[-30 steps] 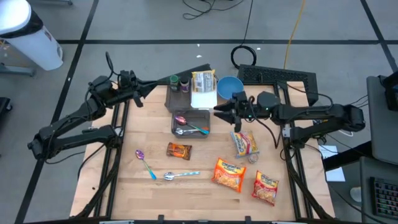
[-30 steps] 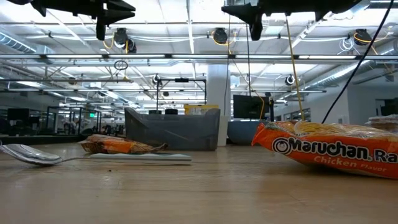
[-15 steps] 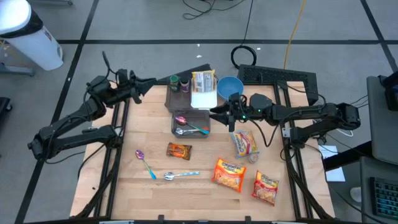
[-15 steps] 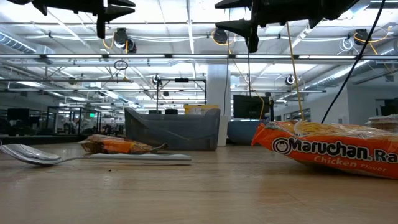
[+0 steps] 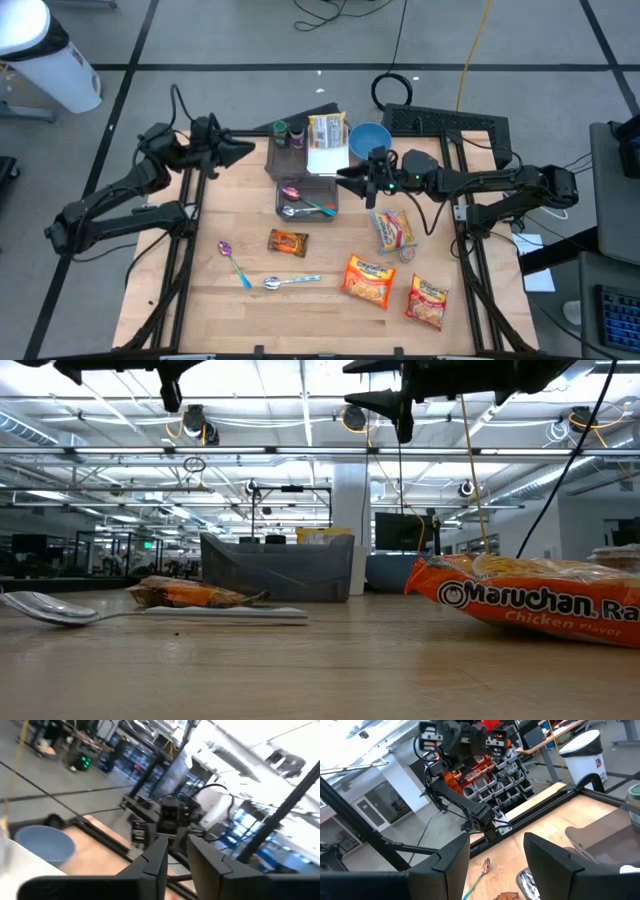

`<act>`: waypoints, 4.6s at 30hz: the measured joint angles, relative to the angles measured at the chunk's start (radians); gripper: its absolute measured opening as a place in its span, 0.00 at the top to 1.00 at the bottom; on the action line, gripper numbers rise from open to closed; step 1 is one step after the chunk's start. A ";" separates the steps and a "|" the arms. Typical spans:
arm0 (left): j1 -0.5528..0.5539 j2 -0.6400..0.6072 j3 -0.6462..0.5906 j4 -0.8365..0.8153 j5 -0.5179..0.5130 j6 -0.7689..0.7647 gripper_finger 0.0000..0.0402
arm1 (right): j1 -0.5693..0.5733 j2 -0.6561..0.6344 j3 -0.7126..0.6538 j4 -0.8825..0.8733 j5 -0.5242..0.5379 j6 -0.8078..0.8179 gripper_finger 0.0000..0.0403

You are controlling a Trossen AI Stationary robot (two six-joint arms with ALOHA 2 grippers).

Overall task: Pick & Place Food Item
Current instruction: Put the orange noodle pack into the white bin

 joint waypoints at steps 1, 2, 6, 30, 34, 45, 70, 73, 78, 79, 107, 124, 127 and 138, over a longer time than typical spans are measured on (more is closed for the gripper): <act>-0.014 0.000 0.000 0.013 -0.001 -0.014 0.78 | 0.000 0.000 0.000 -0.002 0.000 0.000 0.55; -0.029 0.000 0.000 0.032 -0.001 -0.023 0.76 | 0.000 0.000 0.000 -0.003 0.000 0.000 0.55; -0.097 0.009 0.000 0.113 -0.028 -0.062 0.63 | 0.000 0.000 0.000 -0.002 0.000 0.000 0.55; -0.490 0.448 0.067 0.275 -0.114 -0.199 0.34 | 0.141 -0.155 0.281 -0.797 -0.080 -0.319 0.59; -0.557 0.542 0.131 0.272 -0.128 -0.220 0.37 | 0.207 -0.182 0.305 -1.064 -0.080 -0.297 0.59; -0.757 0.722 0.362 0.016 -0.300 -0.231 0.44 | 0.470 -0.306 0.269 -1.341 0.028 -0.145 0.59; -0.841 1.191 0.408 0.111 -0.254 -0.820 0.58 | 0.730 -0.455 -0.224 -0.547 0.265 0.051 0.60; -0.833 1.225 0.421 0.095 -0.266 -0.816 0.60 | 0.730 -0.456 -0.224 -0.521 0.268 0.029 0.60; -0.821 1.264 0.468 0.049 -0.300 -0.769 0.62 | 0.729 -0.456 -0.224 -0.527 0.292 0.019 0.60; -0.818 1.268 0.479 0.030 -0.307 -0.756 0.62 | 0.729 -0.456 -0.224 -0.526 0.292 0.018 0.60; -0.797 1.278 0.542 -0.190 -0.367 -0.673 0.62 | 0.728 -0.456 -0.224 -0.526 0.345 -0.017 0.60; -0.811 1.286 0.541 -0.174 -0.411 -0.694 0.62 | 0.689 -0.456 -0.224 -0.512 0.369 -0.048 0.60; -0.812 1.286 0.541 -0.166 -0.425 -0.695 0.62 | 0.679 -0.456 -0.224 -0.493 0.369 -0.058 0.60; -0.829 1.345 0.555 -0.121 -0.403 -0.716 0.62 | 0.658 -0.456 -0.224 -0.473 0.366 -0.080 0.61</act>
